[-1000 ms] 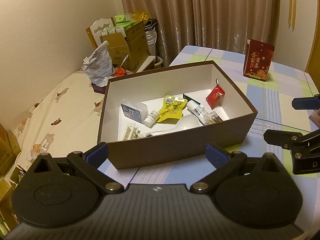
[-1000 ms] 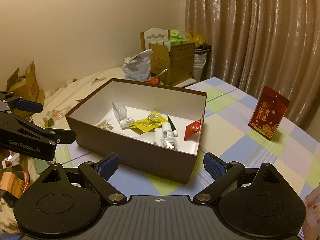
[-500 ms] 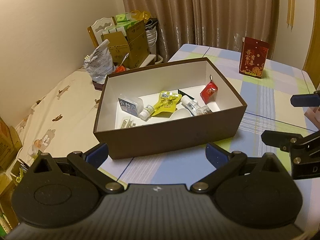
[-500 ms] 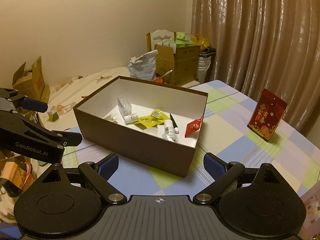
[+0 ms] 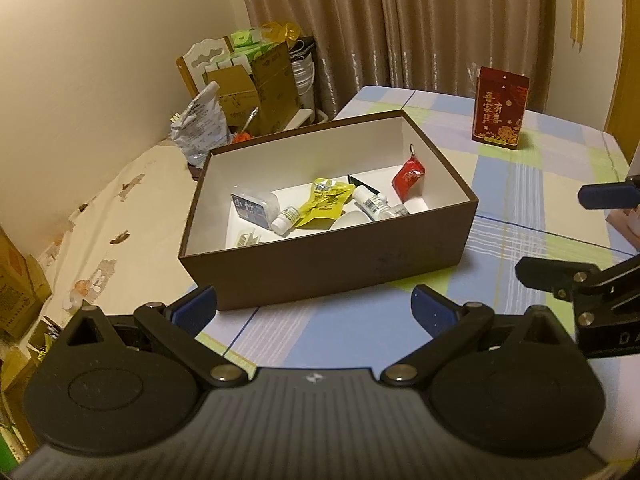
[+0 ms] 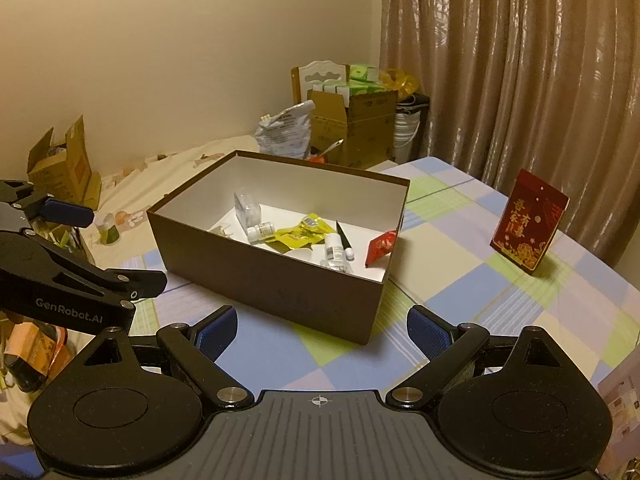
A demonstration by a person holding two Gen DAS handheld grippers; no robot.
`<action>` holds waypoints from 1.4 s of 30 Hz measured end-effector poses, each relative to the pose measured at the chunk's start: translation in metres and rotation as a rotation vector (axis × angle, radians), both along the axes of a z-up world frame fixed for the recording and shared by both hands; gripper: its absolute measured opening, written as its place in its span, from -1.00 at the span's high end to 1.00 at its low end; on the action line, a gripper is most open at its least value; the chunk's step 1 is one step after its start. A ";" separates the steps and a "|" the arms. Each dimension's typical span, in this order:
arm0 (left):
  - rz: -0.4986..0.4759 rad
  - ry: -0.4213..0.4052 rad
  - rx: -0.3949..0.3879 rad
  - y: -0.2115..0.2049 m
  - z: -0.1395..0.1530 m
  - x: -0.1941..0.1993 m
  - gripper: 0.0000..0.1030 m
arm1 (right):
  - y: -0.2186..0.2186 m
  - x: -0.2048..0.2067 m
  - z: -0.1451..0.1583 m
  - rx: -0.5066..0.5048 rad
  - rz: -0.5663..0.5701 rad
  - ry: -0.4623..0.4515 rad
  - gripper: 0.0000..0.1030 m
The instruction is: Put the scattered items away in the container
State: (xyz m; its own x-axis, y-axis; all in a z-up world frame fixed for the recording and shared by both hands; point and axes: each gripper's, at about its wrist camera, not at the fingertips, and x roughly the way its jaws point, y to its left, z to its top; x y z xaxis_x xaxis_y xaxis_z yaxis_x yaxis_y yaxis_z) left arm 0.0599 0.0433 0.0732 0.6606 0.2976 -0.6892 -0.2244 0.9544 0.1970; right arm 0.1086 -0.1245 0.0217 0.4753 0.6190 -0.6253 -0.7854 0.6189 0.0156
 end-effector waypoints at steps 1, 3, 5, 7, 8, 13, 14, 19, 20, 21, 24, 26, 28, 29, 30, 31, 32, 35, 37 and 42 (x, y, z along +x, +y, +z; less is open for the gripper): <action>0.003 0.000 0.008 -0.001 -0.001 0.000 -0.98 | -0.001 0.000 0.000 0.000 -0.001 0.001 -0.88; 0.008 0.002 0.015 -0.003 -0.002 -0.001 -0.98 | -0.002 0.000 -0.002 0.001 -0.002 0.006 -0.88; 0.011 0.005 0.012 -0.003 -0.004 -0.003 -0.98 | -0.002 0.000 -0.003 -0.001 -0.001 0.011 -0.88; 0.016 0.011 0.006 -0.003 -0.005 -0.005 -0.98 | -0.001 -0.001 -0.004 -0.004 0.002 0.015 -0.88; 0.018 0.014 0.004 -0.003 -0.006 -0.006 -0.98 | -0.001 -0.001 -0.005 -0.006 0.003 0.017 -0.88; 0.037 0.025 -0.013 0.000 -0.008 -0.009 -0.98 | 0.000 -0.002 -0.009 -0.013 0.010 0.031 -0.88; 0.039 0.027 -0.017 0.000 -0.009 -0.010 -0.98 | 0.000 -0.002 -0.010 -0.015 0.010 0.035 -0.88; 0.041 0.041 -0.021 -0.001 -0.012 -0.010 -0.98 | 0.002 -0.001 -0.014 -0.023 0.013 0.047 -0.88; 0.041 0.043 -0.021 -0.001 -0.013 -0.010 -0.98 | 0.002 0.000 -0.014 -0.023 0.013 0.048 -0.88; 0.041 0.045 -0.019 -0.001 -0.013 -0.010 -0.98 | 0.003 0.001 -0.015 -0.023 0.012 0.048 -0.88; 0.040 0.045 -0.014 0.000 -0.013 -0.008 -0.98 | 0.005 0.002 -0.015 -0.020 0.010 0.047 -0.88; 0.038 0.044 -0.009 0.002 -0.013 -0.006 -0.98 | 0.007 0.003 -0.015 -0.019 0.007 0.047 -0.88; 0.036 0.044 -0.004 0.003 -0.014 -0.004 -0.98 | 0.010 0.004 -0.016 -0.021 0.007 0.047 -0.88; 0.034 0.043 -0.003 0.004 -0.014 -0.003 -0.98 | 0.011 0.005 -0.016 -0.023 0.007 0.045 -0.88; 0.035 0.043 -0.003 0.006 -0.014 -0.002 -0.98 | 0.013 0.006 -0.016 -0.025 0.007 0.044 -0.88; 0.034 0.044 -0.004 0.007 -0.014 0.000 -0.98 | 0.015 0.007 -0.017 -0.026 0.006 0.045 -0.88; 0.032 0.044 -0.004 0.009 -0.015 0.000 -0.98 | 0.017 0.007 -0.017 -0.027 0.003 0.046 -0.88; 0.025 0.053 -0.006 0.013 -0.017 0.003 -0.98 | 0.024 0.009 -0.018 -0.033 -0.003 0.051 -0.88; 0.023 0.057 -0.009 0.018 -0.018 0.005 -0.98 | 0.028 0.010 -0.019 -0.038 -0.005 0.050 -0.88; 0.021 0.057 -0.010 0.031 -0.018 0.013 -0.98 | 0.038 0.011 -0.019 -0.044 -0.013 0.044 -0.88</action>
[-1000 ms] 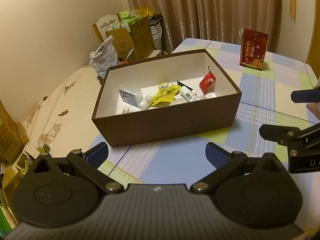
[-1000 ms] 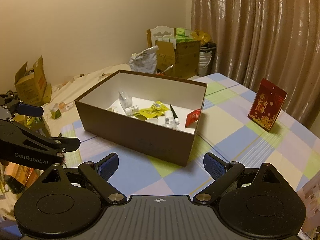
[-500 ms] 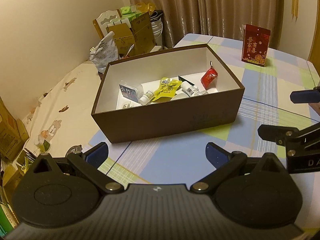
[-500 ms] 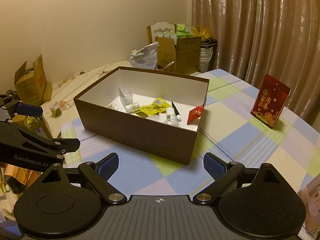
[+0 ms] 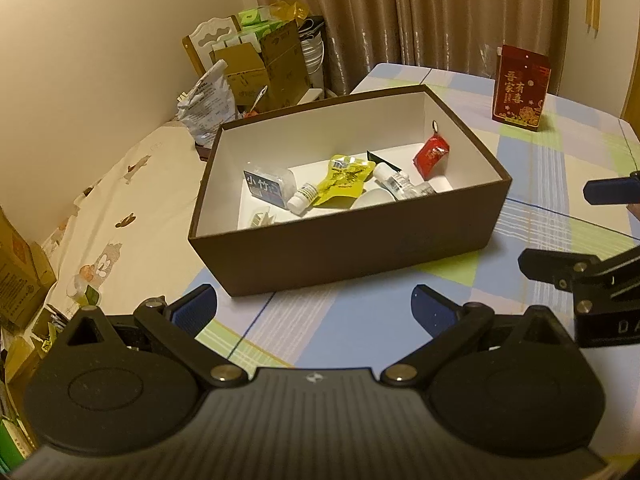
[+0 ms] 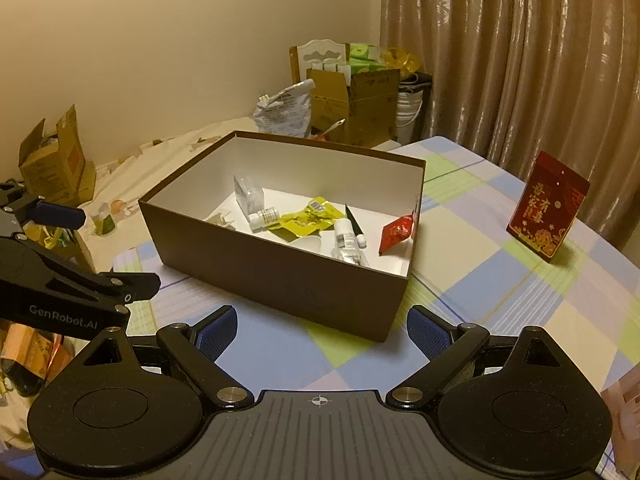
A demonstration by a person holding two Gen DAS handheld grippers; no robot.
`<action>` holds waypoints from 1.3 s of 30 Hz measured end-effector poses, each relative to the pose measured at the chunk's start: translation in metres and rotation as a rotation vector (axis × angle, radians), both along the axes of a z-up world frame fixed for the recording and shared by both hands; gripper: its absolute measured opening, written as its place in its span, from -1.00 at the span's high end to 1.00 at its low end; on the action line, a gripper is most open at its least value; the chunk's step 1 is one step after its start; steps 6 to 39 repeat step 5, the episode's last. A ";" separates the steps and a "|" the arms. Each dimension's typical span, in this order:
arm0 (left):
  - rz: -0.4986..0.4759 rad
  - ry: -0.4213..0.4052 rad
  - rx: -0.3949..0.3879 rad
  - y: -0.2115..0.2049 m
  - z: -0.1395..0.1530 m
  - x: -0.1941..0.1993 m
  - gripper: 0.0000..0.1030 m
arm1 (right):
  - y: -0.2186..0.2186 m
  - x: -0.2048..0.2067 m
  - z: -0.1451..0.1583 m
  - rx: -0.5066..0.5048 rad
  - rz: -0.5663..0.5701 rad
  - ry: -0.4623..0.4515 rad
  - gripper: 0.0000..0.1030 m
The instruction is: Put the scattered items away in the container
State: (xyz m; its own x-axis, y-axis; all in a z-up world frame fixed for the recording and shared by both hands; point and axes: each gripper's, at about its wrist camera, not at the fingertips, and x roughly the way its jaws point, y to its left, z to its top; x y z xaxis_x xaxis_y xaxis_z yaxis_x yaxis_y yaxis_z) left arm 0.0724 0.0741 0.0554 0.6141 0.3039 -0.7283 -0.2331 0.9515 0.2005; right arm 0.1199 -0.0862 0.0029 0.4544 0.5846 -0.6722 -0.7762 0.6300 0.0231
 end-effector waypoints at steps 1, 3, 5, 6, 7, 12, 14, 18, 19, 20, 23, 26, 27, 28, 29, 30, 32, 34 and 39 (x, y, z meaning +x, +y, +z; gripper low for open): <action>-0.004 -0.003 -0.001 0.002 0.001 0.002 -0.98 | 0.002 0.000 0.000 -0.002 -0.002 -0.001 -0.88; -0.012 -0.012 0.001 0.005 0.001 0.004 -0.98 | 0.006 0.002 0.000 -0.002 -0.004 -0.001 -0.88; -0.019 -0.013 0.004 0.008 0.001 0.007 -0.98 | 0.009 0.003 -0.001 -0.003 -0.007 -0.002 -0.88; -0.019 -0.013 0.004 0.008 0.001 0.007 -0.98 | 0.009 0.003 -0.001 -0.003 -0.007 -0.002 -0.88; -0.019 -0.013 0.004 0.008 0.001 0.007 -0.98 | 0.009 0.003 -0.001 -0.003 -0.007 -0.002 -0.88; -0.019 -0.013 0.004 0.008 0.001 0.007 -0.98 | 0.009 0.003 -0.001 -0.003 -0.007 -0.002 -0.88; -0.019 -0.013 0.004 0.008 0.001 0.007 -0.98 | 0.009 0.003 -0.001 -0.003 -0.007 -0.002 -0.88; -0.019 -0.013 0.004 0.008 0.001 0.007 -0.98 | 0.009 0.003 -0.001 -0.003 -0.007 -0.002 -0.88; -0.019 -0.013 0.004 0.008 0.001 0.007 -0.98 | 0.009 0.003 -0.001 -0.003 -0.007 -0.002 -0.88; -0.019 -0.013 0.004 0.008 0.001 0.007 -0.98 | 0.009 0.003 -0.001 -0.003 -0.007 -0.002 -0.88; -0.019 -0.013 0.004 0.008 0.001 0.007 -0.98 | 0.009 0.003 -0.001 -0.003 -0.007 -0.002 -0.88; -0.019 -0.013 0.004 0.008 0.001 0.007 -0.98 | 0.009 0.003 -0.001 -0.003 -0.007 -0.002 -0.88; -0.019 -0.013 0.004 0.008 0.001 0.007 -0.98 | 0.009 0.003 -0.001 -0.003 -0.007 -0.002 -0.88; -0.019 -0.013 0.004 0.008 0.001 0.007 -0.98 | 0.009 0.003 -0.001 -0.003 -0.007 -0.002 -0.88; -0.019 -0.013 0.004 0.008 0.001 0.007 -0.98 | 0.009 0.003 -0.001 -0.003 -0.007 -0.002 -0.88; -0.019 -0.013 0.004 0.008 0.001 0.007 -0.98 | 0.009 0.003 -0.001 -0.003 -0.007 -0.002 -0.88; -0.019 -0.013 0.004 0.008 0.001 0.007 -0.98 | 0.009 0.003 -0.001 -0.003 -0.007 -0.002 -0.88; -0.019 -0.013 0.004 0.008 0.001 0.007 -0.98 | 0.009 0.003 -0.001 -0.003 -0.007 -0.002 -0.88; -0.019 -0.013 0.004 0.008 0.001 0.007 -0.98 | 0.009 0.003 -0.001 -0.003 -0.007 -0.002 -0.88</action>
